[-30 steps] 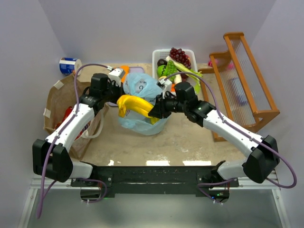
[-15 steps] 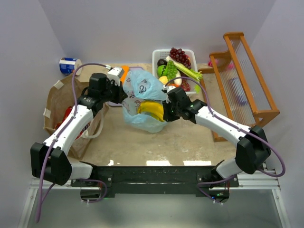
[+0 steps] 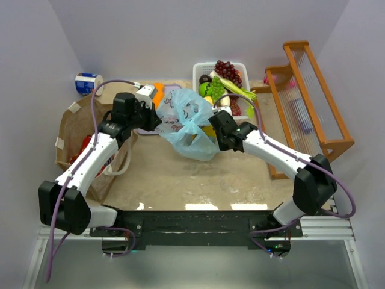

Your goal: Place the mixed food into the grocery bags and tie them

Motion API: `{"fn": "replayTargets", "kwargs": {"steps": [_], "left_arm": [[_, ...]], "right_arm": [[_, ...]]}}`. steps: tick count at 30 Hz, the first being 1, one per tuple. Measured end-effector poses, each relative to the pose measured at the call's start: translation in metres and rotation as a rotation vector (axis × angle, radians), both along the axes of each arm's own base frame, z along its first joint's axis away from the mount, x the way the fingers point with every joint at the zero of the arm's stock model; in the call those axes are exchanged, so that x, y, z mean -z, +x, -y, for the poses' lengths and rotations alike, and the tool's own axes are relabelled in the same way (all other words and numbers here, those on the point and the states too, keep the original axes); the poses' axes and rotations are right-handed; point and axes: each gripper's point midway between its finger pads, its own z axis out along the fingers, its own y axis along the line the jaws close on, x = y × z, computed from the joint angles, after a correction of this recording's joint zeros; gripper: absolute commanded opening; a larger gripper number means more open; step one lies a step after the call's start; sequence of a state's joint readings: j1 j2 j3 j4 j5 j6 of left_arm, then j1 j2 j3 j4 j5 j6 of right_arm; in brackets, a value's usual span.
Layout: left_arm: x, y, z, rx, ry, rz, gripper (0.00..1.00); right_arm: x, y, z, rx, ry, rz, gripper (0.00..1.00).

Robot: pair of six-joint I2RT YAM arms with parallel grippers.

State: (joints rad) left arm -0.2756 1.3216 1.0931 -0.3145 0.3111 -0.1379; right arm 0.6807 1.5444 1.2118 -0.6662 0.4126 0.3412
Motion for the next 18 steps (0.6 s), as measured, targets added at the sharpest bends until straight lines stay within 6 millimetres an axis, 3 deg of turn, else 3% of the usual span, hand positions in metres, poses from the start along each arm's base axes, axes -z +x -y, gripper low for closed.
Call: {"fn": "replayTargets", "kwargs": {"steps": [2, 5, 6, 9, 15, 17, 18], "left_arm": [[0.0, 0.0, 0.0, 0.0, -0.001, 0.0, 0.0], [0.0, 0.0, 0.001, 0.005, -0.003, -0.001, 0.0], [0.0, -0.001, 0.001, 0.006, -0.004, -0.001, 0.0], [0.0, -0.001, 0.002, 0.01, -0.006, -0.002, 0.0], [0.0, -0.001, 0.002, 0.013, -0.007, -0.002, 0.0], [0.0, -0.001, 0.002, 0.011, -0.006, -0.003, 0.0], [0.0, -0.001, 0.001, 0.008, -0.004, -0.002, 0.0]], "right_arm": [[0.007, 0.001, 0.003, 0.01, -0.031, -0.008, 0.0], [0.014, 0.0, 0.002, 0.004, -0.041, -0.03, 0.37], [0.014, 0.0, 0.002, 0.002, -0.039, -0.033, 0.55], [0.01, 0.001, -0.006, -0.026, -0.012, -0.035, 0.71], [-0.018, -0.004, -0.036, -0.161, 0.131, -0.029, 0.82], [-0.044, -0.007, -0.049, -0.22, 0.212, 0.007, 0.84], [-0.062, -0.009, -0.057, -0.256, 0.266, 0.041, 0.9]]}}
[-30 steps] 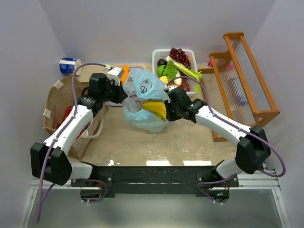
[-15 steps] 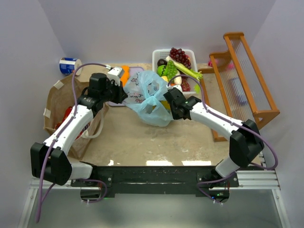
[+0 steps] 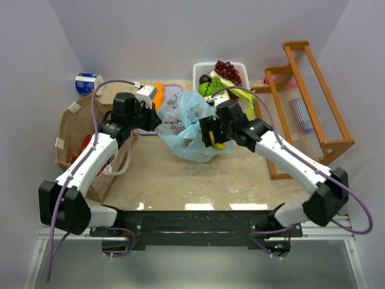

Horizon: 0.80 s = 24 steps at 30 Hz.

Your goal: Place the mixed food into the grocery bags and tie them

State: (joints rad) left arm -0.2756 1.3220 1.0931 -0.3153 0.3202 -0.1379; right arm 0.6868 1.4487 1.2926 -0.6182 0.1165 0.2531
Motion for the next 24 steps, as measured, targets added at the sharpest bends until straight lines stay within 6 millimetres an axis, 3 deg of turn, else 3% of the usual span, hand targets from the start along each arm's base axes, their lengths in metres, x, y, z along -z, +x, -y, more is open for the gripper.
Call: {"fn": "replayTargets", "kwargs": {"steps": [3, 6, 8, 9, 11, 14, 16, 18, 21, 24], "left_arm": [[0.0, 0.001, -0.002, -0.012, 0.007, 0.002, 0.0], [0.001, 0.002, -0.003, -0.018, 0.011, 0.003, 0.0], [0.001, 0.002, -0.003, -0.02, 0.012, 0.003, 0.0], [0.001, 0.002, -0.004, -0.022, 0.013, 0.003, 0.0], [0.001, 0.003, -0.004, -0.025, 0.015, 0.004, 0.0], [0.002, 0.003, -0.006, -0.031, 0.02, 0.004, 0.0], [0.002, 0.004, -0.006, -0.034, 0.022, 0.002, 0.0], [0.003, 0.004, -0.006, -0.035, 0.023, 0.001, 0.0], [0.003, 0.003, -0.006, -0.035, 0.023, -0.002, 0.0], [0.004, 0.003, -0.006, -0.034, 0.024, -0.005, 0.0]], "right_arm": [[-0.064, -0.004, -0.014, -0.072, 0.155, 0.132, 0.9], [-0.13, 0.005, -0.017, -0.086, 0.231, 0.278, 0.9], [-0.169, 0.028, -0.015, -0.069, 0.259, 0.371, 0.9], [-0.178, 0.039, -0.013, -0.059, 0.264, 0.394, 0.91], [-0.187, 0.081, 0.003, -0.001, 0.236, 0.433, 0.93], [-0.166, 0.146, 0.022, 0.053, 0.132, 0.431, 0.94], [-0.133, 0.192, 0.029, 0.061, 0.037, 0.403, 0.93], [-0.091, 0.224, 0.034, 0.053, -0.067, 0.357, 0.89], [-0.024, 0.251, 0.041, 0.012, -0.212, 0.27, 0.86], [0.028, 0.26, 0.048, -0.045, -0.326, 0.204, 0.82]]}}
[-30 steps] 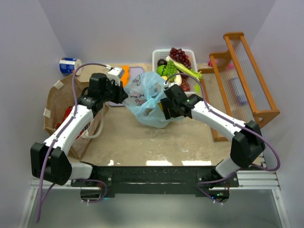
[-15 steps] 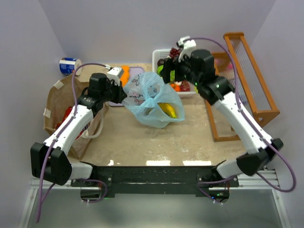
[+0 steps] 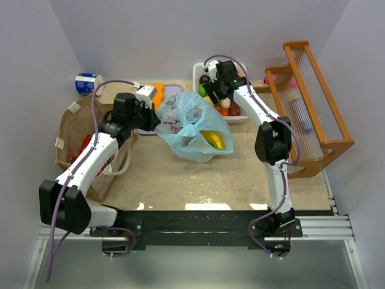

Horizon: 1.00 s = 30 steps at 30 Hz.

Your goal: Place the mixed food into the grocery bags and tie them

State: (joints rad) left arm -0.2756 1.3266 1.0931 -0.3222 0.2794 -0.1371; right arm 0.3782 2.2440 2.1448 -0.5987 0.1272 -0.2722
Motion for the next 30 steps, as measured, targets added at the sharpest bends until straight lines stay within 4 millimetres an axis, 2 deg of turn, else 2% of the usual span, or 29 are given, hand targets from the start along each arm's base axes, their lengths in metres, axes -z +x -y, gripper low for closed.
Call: {"fn": "replayTargets", "kwargs": {"steps": [2, 5, 11, 14, 17, 22, 26, 30], "left_arm": [[0.0, 0.0, 0.0, 0.001, 0.0, -0.002, 0.0], [0.002, 0.0, 0.001, 0.004, -0.001, -0.006, 0.0], [0.01, 0.001, 0.003, 0.012, 0.0, -0.031, 0.0], [0.012, 0.001, 0.004, 0.016, -0.001, -0.037, 0.0], [0.012, 0.001, 0.004, 0.02, -0.003, -0.037, 0.0], [0.012, 0.0, 0.006, 0.026, -0.007, -0.037, 0.0], [0.012, 0.0, 0.006, 0.029, -0.009, -0.038, 0.0], [0.012, 0.0, 0.007, 0.032, -0.012, -0.038, 0.0]], "right_arm": [[0.02, 0.004, 0.006, -0.024, -0.07, -0.021, 0.79], [0.027, 0.009, 0.014, -0.051, -0.147, -0.002, 0.77], [0.007, 0.032, 0.026, -0.06, -0.248, 0.12, 0.76], [0.005, 0.04, 0.029, -0.069, -0.274, 0.148, 0.74], [0.019, 0.048, 0.034, -0.076, -0.295, 0.136, 0.7], [0.054, 0.061, 0.049, -0.089, -0.313, 0.084, 0.69], [0.048, 0.073, 0.057, -0.087, -0.325, 0.111, 0.69], [0.055, 0.079, 0.065, -0.072, -0.351, 0.115, 0.72]]}}
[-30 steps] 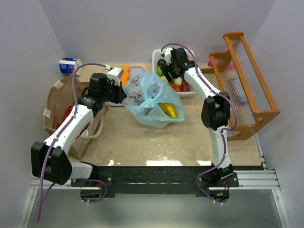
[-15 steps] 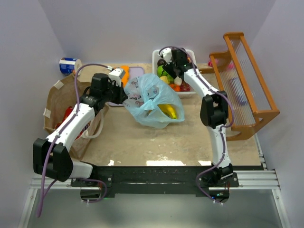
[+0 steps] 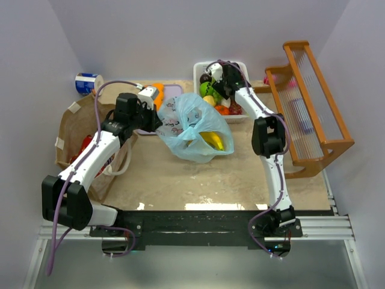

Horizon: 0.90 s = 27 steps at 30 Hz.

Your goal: Place the mixed food into the grocery bags and tie them

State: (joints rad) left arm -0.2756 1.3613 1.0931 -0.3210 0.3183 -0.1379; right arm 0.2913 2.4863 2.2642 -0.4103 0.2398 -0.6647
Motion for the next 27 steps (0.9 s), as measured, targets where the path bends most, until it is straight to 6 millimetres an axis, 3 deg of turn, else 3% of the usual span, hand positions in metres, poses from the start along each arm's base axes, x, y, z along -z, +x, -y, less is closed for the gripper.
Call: {"fn": "replayTargets", "kwargs": {"steps": [3, 7, 9, 12, 15, 19, 23, 27], "left_arm": [[0.0, 0.0, 0.0, 0.0, 0.0, 0.0, 0.0], [0.0, 0.0, 0.0, 0.001, 0.0, 0.0, 0.0], [0.0, 0.0, 0.0, 0.001, 0.0, 0.0, 0.0], [0.0, 0.0, 0.0, 0.001, 0.0, 0.001, 0.0], [0.0, 0.0, 0.0, 0.001, 0.0, 0.0, 0.0], [0.0, 0.0, 0.0, 0.001, 0.0, -0.001, 0.0], [0.001, 0.0, 0.0, 0.002, 0.0, -0.002, 0.0], [0.002, 0.0, 0.001, 0.004, -0.001, -0.004, 0.0]], "right_arm": [[0.001, 0.004, 0.003, 0.013, -0.018, 0.019, 0.68], [0.011, 0.006, 0.008, 0.023, -0.039, 0.014, 0.47], [0.016, 0.005, 0.01, 0.024, -0.043, 0.005, 0.42], [0.012, 0.006, 0.01, 0.028, -0.032, 0.016, 0.16], [0.006, 0.0, 0.008, 0.023, -0.007, 0.014, 0.1], [-0.001, -0.024, 0.004, 0.013, 0.057, -0.031, 0.09], [-0.031, -0.047, -0.005, 0.001, 0.17, -0.039, 0.1], [-0.095, -0.07, -0.024, -0.051, 0.328, 0.028, 0.1]]}}
